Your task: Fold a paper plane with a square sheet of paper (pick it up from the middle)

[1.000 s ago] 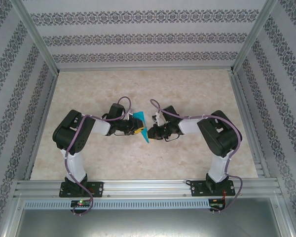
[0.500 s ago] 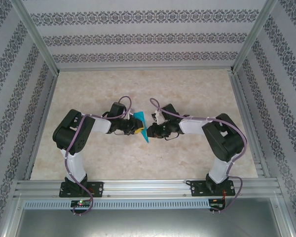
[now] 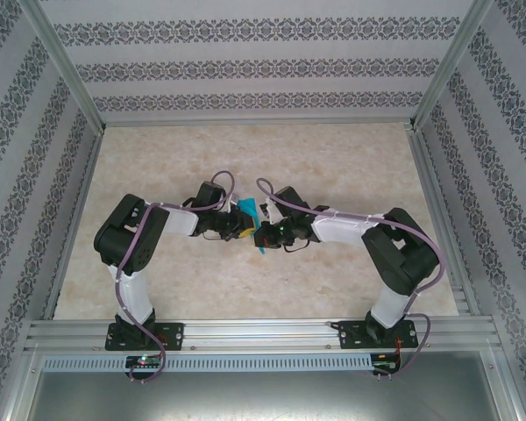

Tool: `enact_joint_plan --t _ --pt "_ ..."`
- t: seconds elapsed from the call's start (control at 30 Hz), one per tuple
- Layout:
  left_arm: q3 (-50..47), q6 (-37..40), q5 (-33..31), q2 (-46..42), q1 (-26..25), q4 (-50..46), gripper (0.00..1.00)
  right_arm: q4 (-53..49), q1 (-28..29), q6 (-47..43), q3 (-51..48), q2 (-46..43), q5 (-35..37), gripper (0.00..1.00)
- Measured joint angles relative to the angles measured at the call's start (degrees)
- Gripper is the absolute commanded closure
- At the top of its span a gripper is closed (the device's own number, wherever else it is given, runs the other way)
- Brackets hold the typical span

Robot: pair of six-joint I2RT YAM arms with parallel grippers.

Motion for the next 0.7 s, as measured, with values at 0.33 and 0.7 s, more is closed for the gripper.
enact_joint_plan --t 0.33,0.7 --pt "1.51 0.02 -0.92 0.00 -0.04 -3.63 0.85 -1.55 0.61 1.07 2.47 3.91 1.77 1.00" --pt "2.58 0.00 -1.73 0.00 -0.11 -6.34 0.86 -1.90 0.24 1.09 2.16 4.74 2.51 1.00"
